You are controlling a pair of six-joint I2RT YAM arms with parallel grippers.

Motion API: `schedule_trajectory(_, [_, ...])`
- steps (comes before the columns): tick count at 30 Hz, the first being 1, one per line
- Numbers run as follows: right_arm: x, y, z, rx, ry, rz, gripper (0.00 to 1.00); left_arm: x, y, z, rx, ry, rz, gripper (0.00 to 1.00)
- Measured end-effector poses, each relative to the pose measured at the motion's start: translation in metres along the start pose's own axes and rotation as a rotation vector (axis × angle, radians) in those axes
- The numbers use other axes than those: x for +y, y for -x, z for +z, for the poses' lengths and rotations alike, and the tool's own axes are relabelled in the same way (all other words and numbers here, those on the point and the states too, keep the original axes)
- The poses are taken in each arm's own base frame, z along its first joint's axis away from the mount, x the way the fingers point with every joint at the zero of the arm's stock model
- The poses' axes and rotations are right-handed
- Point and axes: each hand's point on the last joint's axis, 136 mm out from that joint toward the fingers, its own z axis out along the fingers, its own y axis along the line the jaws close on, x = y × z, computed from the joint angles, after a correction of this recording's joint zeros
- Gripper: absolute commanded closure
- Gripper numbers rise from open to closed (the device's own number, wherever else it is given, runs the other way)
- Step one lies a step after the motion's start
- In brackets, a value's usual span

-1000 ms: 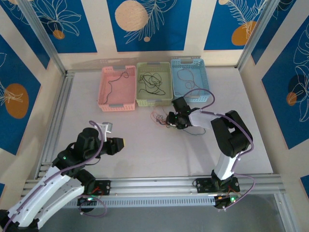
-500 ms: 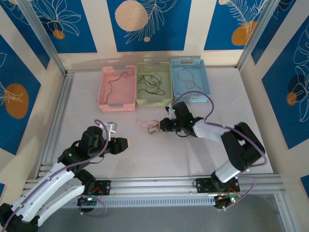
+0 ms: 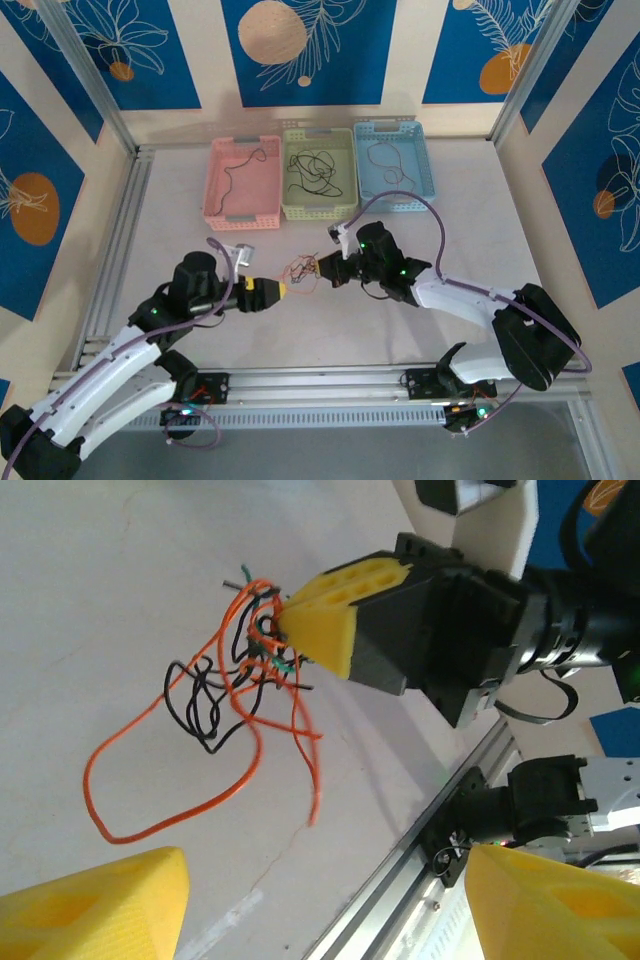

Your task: Untangle the cables

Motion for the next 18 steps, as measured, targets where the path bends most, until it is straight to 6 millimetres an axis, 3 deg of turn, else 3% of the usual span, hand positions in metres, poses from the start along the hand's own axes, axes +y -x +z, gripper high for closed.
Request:
schedule_trajectory(5, [0.003,-0.005,0.003,0.007,-0.023,-0.055,1.00,-0.017,0.039,-0.022,-0.046,0.108,0.112,0.25])
schedule_trajectory(9, [0.007,-0.012,0.003,0.017,-0.014,-0.089,1.00,-0.024,0.057,-0.018,-0.029,0.144,0.169,0.26])
schedule_trajectory(14, [0.011,-0.015,0.001,0.019,-0.005,-0.119,1.00,0.003,0.035,0.026,0.153,0.202,0.171,0.31])
schedule_trajectory(18, [0.013,-0.014,0.000,0.013,0.000,-0.129,1.00,0.021,0.018,0.048,0.253,0.238,0.163,0.35])
